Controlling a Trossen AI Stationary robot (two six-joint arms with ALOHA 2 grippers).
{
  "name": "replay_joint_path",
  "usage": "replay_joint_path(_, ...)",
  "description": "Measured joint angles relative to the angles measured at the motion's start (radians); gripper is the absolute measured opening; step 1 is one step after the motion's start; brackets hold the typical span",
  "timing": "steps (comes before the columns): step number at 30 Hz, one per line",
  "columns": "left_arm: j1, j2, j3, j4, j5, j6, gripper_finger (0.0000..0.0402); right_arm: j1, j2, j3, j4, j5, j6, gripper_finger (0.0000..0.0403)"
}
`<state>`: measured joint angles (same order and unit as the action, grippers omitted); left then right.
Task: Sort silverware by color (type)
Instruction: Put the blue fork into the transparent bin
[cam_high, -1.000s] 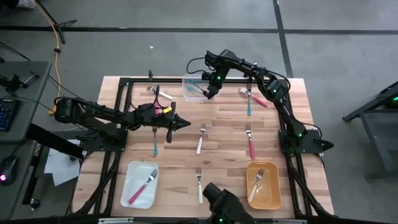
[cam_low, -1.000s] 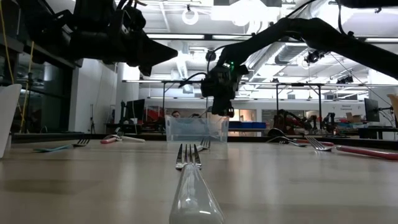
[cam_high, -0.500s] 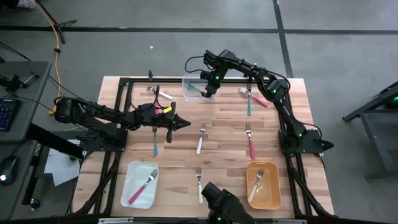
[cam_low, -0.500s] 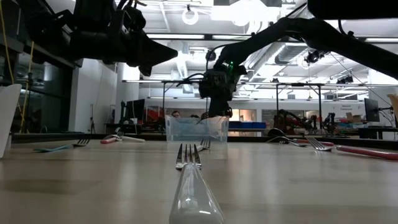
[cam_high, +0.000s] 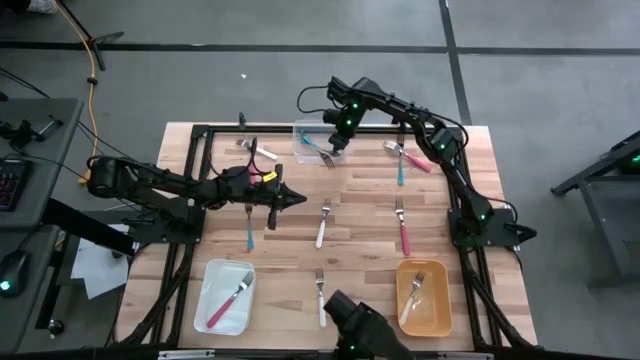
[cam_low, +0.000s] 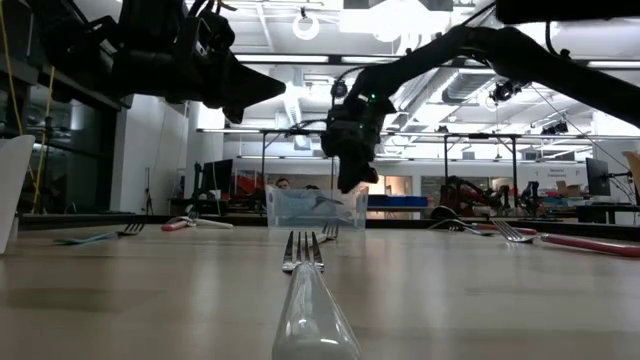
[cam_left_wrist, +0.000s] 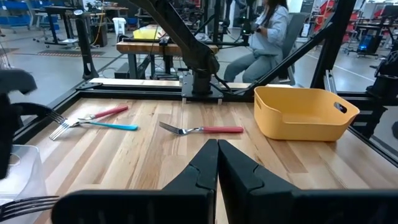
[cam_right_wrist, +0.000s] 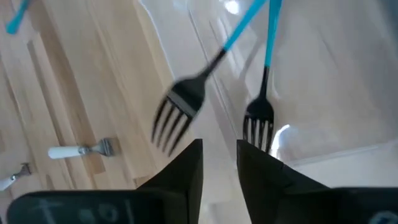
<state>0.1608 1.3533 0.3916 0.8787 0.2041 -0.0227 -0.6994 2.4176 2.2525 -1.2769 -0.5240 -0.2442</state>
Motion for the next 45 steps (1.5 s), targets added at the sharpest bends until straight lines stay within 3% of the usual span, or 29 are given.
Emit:
replay_joint_path(6,-0.001,0.000,0.000,-0.002,0.000,-0.003,0.0003,0.040,-0.005,0.106,-0.050,0.005,0.050,0.0095)
replay_joint_path(8,-0.006,0.000,0.000,-0.009,-0.002,-0.002,0.0003,0.078,-0.029,0.083,-0.074,0.012,0.032,0.0097)
replay_joint_path(11,-0.015,0.000,0.000,-0.014,-0.002,0.003,0.0003,0.135,-0.078,0.037,-0.126,0.088,0.003,0.0104)
replay_joint_path(16,-0.035,0.000,0.000,-0.020,-0.002,0.017,0.0003,0.220,-0.203,-0.104,-0.054,0.317,0.008,0.0105)
replay_joint_path(19,-0.046,0.000,0.000,-0.020,-0.002,0.019,0.0003,0.247,-0.324,-0.292,0.123,0.369,0.054,0.0080)
replay_joint_path(24,-0.061,0.000,0.000,-0.016,-0.002,0.026,0.0003,0.260,-0.575,-0.784,0.635,0.374,0.172,0.0012)
replay_joint_path(28,-0.065,0.000,0.000,-0.011,-0.001,0.048,0.0003,0.314,-0.714,-1.172,1.151,0.395,0.292,0.0013)
replay_joint_path(31,-0.062,0.000,0.001,-0.002,-0.003,0.053,0.0003,0.374,-0.728,-1.342,1.427,0.447,0.330,0.0015)
replay_joint_path(37,-0.056,0.000,0.001,0.004,-0.007,0.053,0.0003,0.472,-0.714,-1.417,1.520,0.743,0.167,0.0016)
replay_joint_path(45,-0.056,0.000,0.001,0.002,-0.008,0.053,0.0003,0.499,-0.597,-1.337,1.488,0.854,-0.082,0.0016)
